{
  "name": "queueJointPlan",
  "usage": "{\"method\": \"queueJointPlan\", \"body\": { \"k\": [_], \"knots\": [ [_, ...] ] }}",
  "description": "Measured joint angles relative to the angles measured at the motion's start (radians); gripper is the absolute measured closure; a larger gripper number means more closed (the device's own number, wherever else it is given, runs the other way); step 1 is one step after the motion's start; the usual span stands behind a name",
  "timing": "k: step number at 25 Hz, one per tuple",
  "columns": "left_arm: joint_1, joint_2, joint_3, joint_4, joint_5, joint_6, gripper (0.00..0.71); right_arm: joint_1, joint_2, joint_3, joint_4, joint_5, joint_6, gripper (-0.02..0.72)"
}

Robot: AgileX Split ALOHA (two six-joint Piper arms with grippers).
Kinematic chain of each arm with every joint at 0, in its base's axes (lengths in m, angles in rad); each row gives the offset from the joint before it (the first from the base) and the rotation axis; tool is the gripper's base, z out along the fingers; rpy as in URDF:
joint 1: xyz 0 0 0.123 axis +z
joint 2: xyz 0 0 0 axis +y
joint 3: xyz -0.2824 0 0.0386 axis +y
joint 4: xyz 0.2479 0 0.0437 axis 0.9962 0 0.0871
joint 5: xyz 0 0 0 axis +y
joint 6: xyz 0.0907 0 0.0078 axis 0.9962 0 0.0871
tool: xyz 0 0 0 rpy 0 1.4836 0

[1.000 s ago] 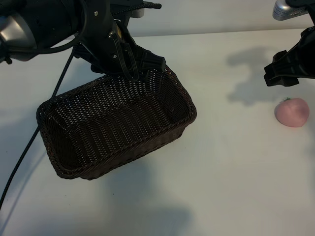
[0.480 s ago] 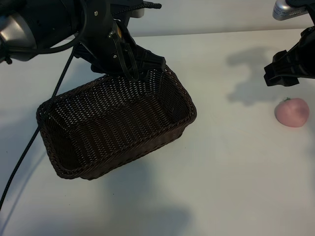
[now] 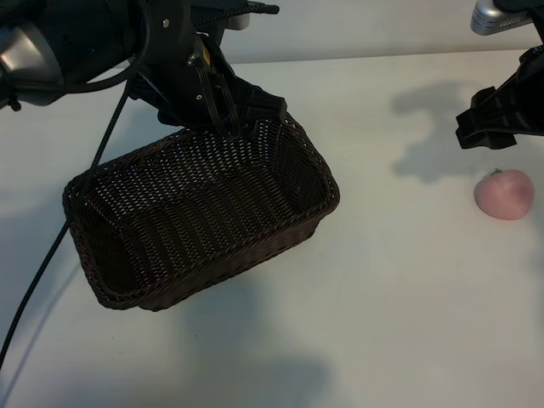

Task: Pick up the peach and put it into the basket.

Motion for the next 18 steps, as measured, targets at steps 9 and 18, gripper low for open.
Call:
{"method": "queueJointPlan", "body": {
  "k": [9, 18],
  "knots": [
    [0.012, -0.025, 0.002, 0.149, 0.123, -0.189, 0.127, 0.0, 0.0, 0.0, 0.0, 0.0, 0.0, 0.108],
    [0.03, -0.201, 0.26, 0.298, 0.117, -0.387, 0.127, 0.0, 0.0, 0.0, 0.0, 0.005, 0.0, 0.108]
  ]
}}
